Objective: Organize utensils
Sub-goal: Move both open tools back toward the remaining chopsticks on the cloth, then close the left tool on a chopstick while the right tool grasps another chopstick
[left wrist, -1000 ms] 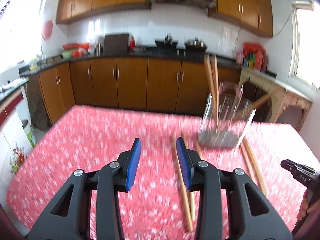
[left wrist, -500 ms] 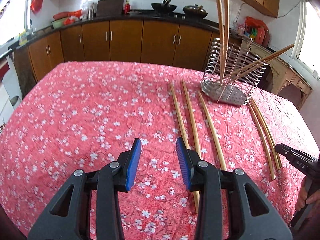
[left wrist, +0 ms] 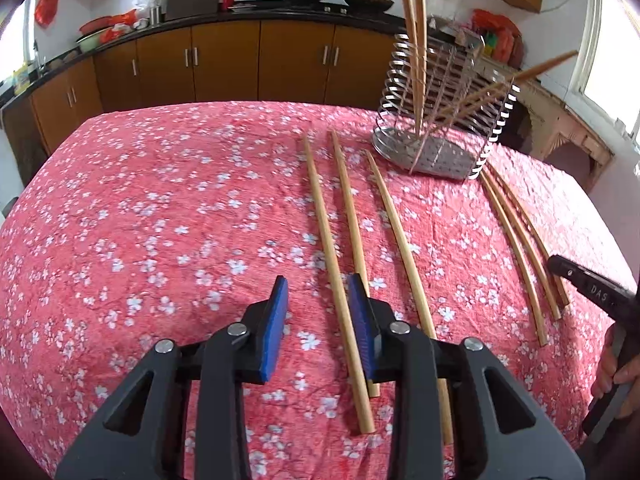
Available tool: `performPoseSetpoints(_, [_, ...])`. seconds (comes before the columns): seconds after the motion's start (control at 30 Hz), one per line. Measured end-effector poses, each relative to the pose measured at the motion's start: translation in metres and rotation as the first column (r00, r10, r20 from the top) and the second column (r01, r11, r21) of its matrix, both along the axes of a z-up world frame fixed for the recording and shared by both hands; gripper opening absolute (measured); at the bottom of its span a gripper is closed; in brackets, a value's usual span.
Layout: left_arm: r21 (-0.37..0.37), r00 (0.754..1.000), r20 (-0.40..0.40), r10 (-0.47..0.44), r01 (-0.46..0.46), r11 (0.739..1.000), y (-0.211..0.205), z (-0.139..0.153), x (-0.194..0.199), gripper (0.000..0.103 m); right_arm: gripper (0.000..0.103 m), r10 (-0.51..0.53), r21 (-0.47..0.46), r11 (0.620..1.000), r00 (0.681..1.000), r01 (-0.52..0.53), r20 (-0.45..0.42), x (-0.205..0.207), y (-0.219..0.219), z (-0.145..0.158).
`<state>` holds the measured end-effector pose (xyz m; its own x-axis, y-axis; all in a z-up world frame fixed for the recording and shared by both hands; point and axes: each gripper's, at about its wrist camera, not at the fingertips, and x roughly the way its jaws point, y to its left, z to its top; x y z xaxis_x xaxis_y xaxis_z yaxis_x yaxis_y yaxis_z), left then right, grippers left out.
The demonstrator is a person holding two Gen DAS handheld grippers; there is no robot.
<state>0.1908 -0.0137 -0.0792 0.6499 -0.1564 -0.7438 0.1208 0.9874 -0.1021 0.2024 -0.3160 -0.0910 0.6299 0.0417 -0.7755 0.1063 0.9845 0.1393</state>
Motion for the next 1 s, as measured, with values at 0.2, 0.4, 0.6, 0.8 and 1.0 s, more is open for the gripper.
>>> performPoseSetpoints(0.2, [0.012,0.999,-0.033,-0.017,0.018,1.0,-0.009,-0.008,0.008,0.026,0.008,0.007,-0.001,1.0,1.0,-0.007,0.0,0.001,-0.002,0.001])
performPoseSetpoints(0.4, [0.059,0.999,-0.032,-0.017,0.019,0.998,-0.016,-0.011,0.011,0.009,0.008,0.01,-0.008,1.0,1.0,-0.01,0.0,0.0,0.001,0.0])
performPoseSetpoints(0.6, [0.049,0.996,-0.042,0.08,-0.078,0.996,0.011,-0.009,0.03,0.007,0.008,-0.034,0.021,0.999,0.999,0.034,0.003,0.001,-0.011,0.0])
performPoseSetpoints(0.8, [0.029,0.997,-0.037,0.063,-0.062,0.998,0.023,-0.01,0.037,0.007,0.008,-0.036,0.016,0.999,0.999,0.036,0.002,0.001,-0.013,-0.001])
performPoseSetpoints(1.0, [0.017,0.997,-0.039,0.062,-0.062,0.998,0.029,-0.013,0.037,0.008,0.008,-0.037,0.026,0.999,0.999,0.037,0.003,0.001,-0.014,-0.001])
